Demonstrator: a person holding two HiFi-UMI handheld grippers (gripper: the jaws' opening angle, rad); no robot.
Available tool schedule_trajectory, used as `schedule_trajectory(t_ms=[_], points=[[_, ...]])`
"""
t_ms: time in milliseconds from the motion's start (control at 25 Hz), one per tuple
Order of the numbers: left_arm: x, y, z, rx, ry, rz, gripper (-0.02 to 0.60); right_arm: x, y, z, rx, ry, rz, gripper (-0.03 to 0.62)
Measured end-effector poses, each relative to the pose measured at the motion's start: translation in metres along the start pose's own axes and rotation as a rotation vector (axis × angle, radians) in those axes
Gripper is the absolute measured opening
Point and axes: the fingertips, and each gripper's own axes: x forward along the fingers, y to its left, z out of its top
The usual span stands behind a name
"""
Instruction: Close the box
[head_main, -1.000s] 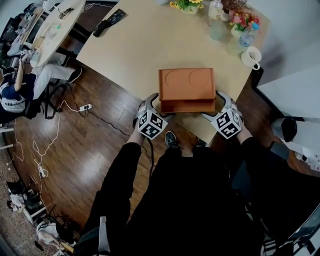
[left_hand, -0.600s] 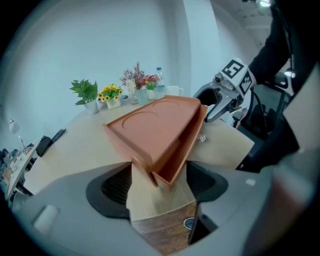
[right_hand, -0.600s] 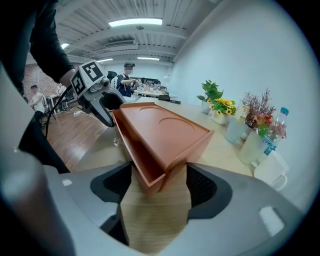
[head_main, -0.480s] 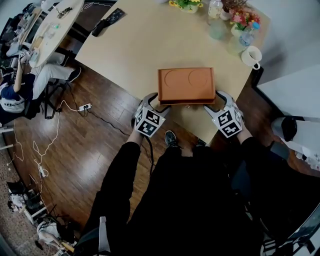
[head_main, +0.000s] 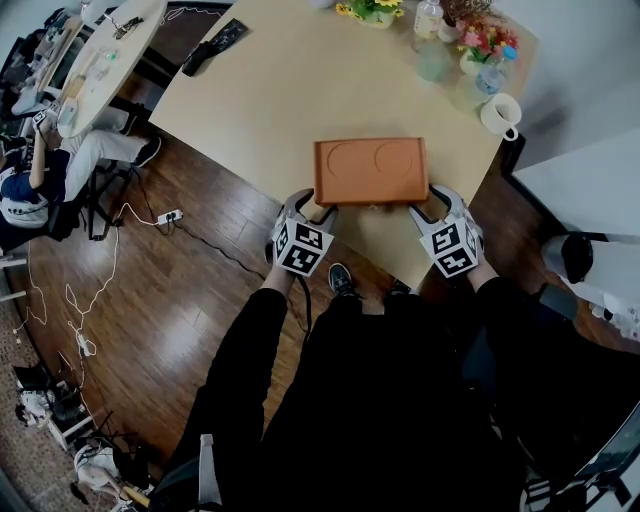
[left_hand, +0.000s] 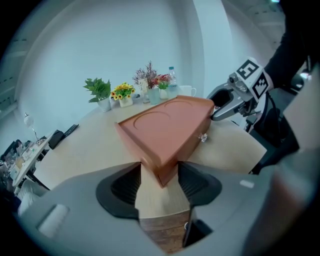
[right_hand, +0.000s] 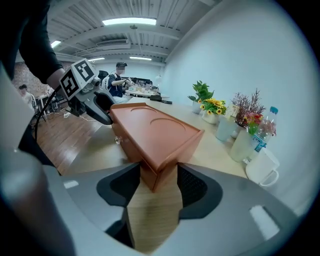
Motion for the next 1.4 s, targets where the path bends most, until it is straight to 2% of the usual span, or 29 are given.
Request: schedule_trajectory(t_ms=[200, 320, 400, 520, 680, 760, 880, 1000, 1080, 1200, 1400], points=[[-0.005, 0.000, -0.001, 0.001, -0.028, 0.018, 0.219, -0.005, 0.000, 0.001, -0.017, -0.004, -0.030, 0.238], [-0.028, -0.006, 0.009, -0.007, -0.095, 0.022, 0.230, -0.022, -0.005, 0.001, 0.072, -0.041, -0.060, 0.241], [-0.057, -0.011, 0.029, -0.013, -0.186, 0.029, 0.235, -0.043, -0.012, 0.012, 0.153, -0.090, -0.104, 0.241], [-0.113, -0.018, 0.068, -0.064, -0.363, 0.010, 0.235, -0.084, -0.018, 0.045, 0.274, -0.200, -0.181, 0.241], [-0.179, -0.029, 0.109, -0.142, -0.579, -0.025, 0.233, -0.140, -0.003, 0.100, 0.346, -0.368, -0.247, 0.239], [-0.200, -0.037, 0.122, -0.175, -0.648, -0.025, 0.233, -0.166, 0.012, 0.125, 0.346, -0.445, -0.249, 0.239], [-0.233, -0.059, 0.137, -0.234, -0.701, -0.006, 0.233, -0.207, 0.036, 0.156, 0.344, -0.566, -0.220, 0.239], [-0.281, -0.089, 0.161, -0.236, -0.804, 0.044, 0.232, -0.251, 0.062, 0.177, 0.321, -0.686, -0.178, 0.239], [-0.306, -0.113, 0.168, -0.229, -0.833, 0.090, 0.232, -0.280, 0.079, 0.183, 0.295, -0.753, -0.150, 0.239], [-0.327, -0.150, 0.169, -0.233, -0.823, 0.157, 0.232, -0.319, 0.094, 0.183, 0.276, -0.826, -0.119, 0.239], [-0.339, -0.194, 0.171, -0.192, -0.788, 0.174, 0.227, -0.352, 0.107, 0.163, 0.290, -0.857, -0.086, 0.241]])
